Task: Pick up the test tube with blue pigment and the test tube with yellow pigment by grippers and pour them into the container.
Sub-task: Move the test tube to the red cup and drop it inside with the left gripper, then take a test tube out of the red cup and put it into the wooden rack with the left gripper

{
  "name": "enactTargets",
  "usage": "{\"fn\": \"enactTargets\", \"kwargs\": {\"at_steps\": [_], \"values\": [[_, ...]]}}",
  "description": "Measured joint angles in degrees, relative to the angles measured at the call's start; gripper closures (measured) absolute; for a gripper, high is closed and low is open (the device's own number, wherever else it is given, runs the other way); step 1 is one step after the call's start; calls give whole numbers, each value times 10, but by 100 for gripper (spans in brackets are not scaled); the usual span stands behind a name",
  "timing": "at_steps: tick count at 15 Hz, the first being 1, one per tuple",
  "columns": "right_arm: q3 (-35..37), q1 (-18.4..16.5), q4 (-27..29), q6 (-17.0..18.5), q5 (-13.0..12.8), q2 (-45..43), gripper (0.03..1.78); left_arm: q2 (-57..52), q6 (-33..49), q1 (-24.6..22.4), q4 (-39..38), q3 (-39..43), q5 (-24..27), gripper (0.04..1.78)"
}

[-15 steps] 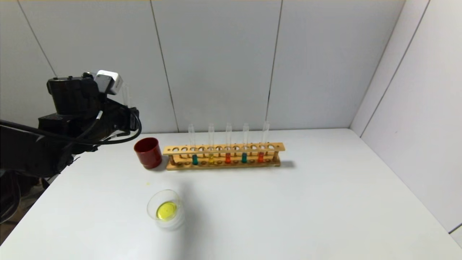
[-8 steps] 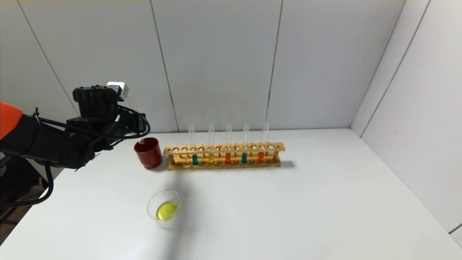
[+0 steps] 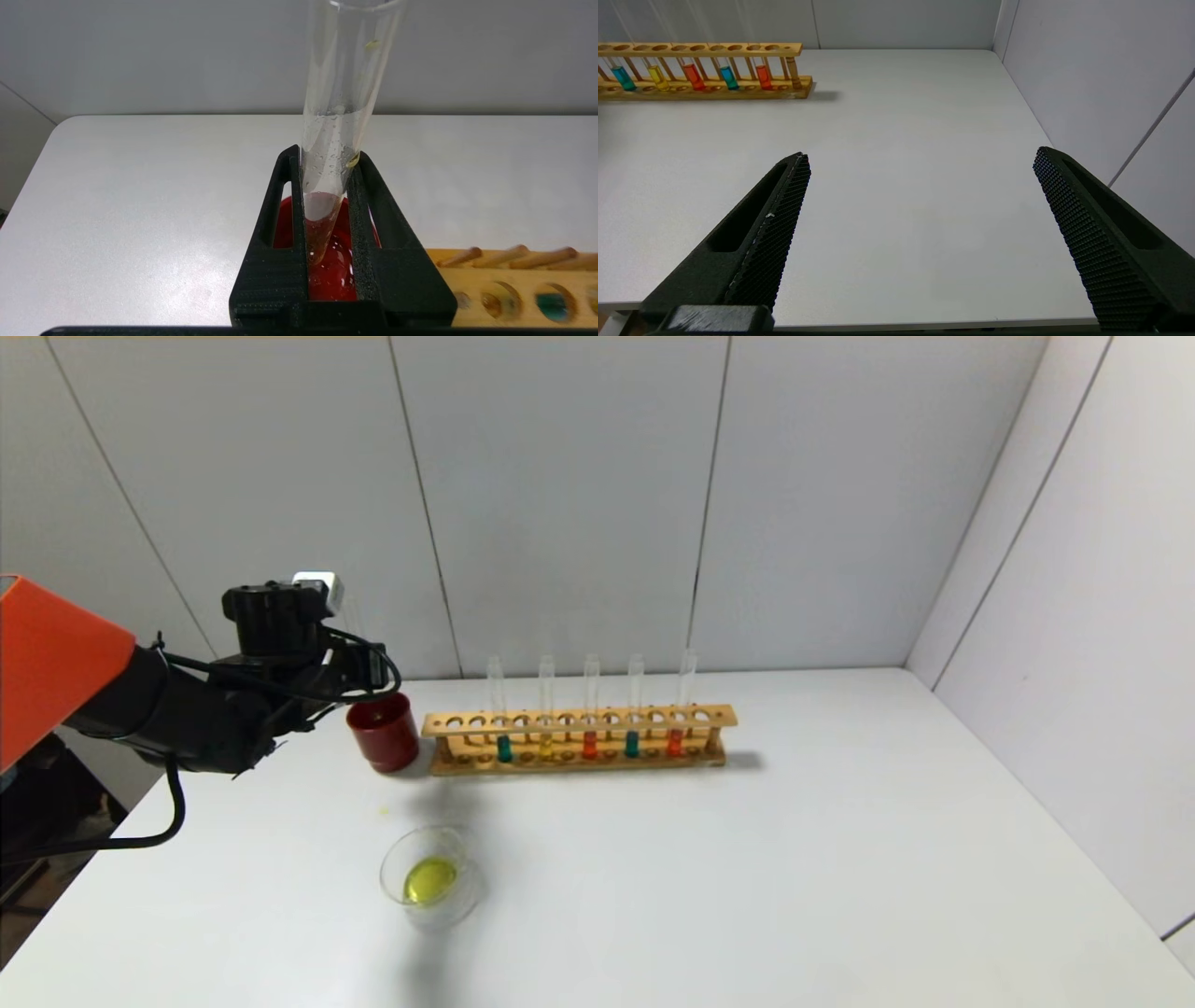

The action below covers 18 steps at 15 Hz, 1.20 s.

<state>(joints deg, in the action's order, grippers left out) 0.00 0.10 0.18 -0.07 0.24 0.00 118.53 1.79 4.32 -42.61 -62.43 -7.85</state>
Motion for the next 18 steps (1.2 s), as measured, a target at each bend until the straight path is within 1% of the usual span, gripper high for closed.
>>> {"fn": "enactTargets", "kwargs": {"at_steps": [6, 8, 10, 11, 13, 14, 17, 18], "values": [[0, 0, 0, 0, 0, 0, 6, 56, 6, -2, -27, -27, 0, 151], [0, 0, 0, 0, 0, 0, 6, 64, 6, -2, -29, -30, 10, 151], [0, 0, 0, 0, 0, 0, 6, 70, 6, -2, -39, -31, 16, 147], [0, 0, 0, 0, 0, 0, 6, 72, 6, -2, -41, -31, 16, 141], [0, 0, 0, 0, 0, 0, 6, 76, 6, -1, -42, -31, 15, 121], [0, 0, 0, 0, 0, 0, 6, 77, 6, -1, -42, -31, 15, 106], [0, 0, 0, 0, 0, 0, 6, 77, 4, -1, -36, -30, 14, 53], [0, 0, 0, 0, 0, 0, 6, 75, 2, 0, -33, -30, 14, 40]]}}
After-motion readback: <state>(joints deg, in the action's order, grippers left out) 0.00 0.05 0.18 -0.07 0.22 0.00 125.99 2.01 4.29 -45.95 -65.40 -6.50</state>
